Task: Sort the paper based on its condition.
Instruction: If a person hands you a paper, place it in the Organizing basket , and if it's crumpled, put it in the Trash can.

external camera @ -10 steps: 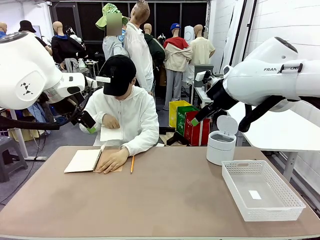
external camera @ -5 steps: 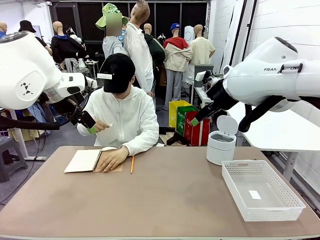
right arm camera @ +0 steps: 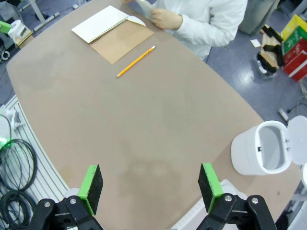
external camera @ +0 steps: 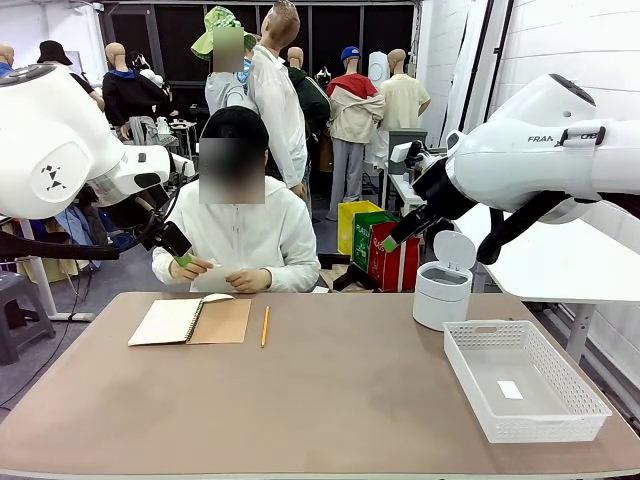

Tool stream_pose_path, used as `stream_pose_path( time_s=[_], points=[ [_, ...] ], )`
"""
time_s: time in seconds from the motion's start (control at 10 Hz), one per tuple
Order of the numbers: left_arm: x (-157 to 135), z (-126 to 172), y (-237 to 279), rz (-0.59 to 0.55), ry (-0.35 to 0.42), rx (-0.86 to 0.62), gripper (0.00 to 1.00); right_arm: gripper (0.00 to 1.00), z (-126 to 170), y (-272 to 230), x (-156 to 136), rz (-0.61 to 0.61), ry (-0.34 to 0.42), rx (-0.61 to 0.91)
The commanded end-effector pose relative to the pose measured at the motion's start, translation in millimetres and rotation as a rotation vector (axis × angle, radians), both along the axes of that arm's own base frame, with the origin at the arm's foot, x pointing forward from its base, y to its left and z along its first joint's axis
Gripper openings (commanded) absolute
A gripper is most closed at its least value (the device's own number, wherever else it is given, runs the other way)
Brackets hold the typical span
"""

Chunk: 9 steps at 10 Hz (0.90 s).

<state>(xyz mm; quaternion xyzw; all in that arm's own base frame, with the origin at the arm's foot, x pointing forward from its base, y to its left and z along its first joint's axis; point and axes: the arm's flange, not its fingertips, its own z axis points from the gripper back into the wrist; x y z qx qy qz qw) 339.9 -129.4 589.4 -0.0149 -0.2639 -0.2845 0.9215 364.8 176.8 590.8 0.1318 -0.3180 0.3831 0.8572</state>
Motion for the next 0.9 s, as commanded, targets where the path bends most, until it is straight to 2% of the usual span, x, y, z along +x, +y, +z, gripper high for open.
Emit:
stream_pose_path(
  time_s=[0.0, 0.8],
  points=[
    [-0.1, 0.9, 0.9, -0.003, -0.003, 0.001, 1.00, 1.00, -0.6, 0.5, 0.1, 0.004, 0.004, 0.005],
    [-0.1, 0.9, 0.9, -0.003, -0.003, 0.001, 1.00, 1.00, -0.6, 0.5, 0.1, 0.004, 0.004, 0.005]
  ],
)
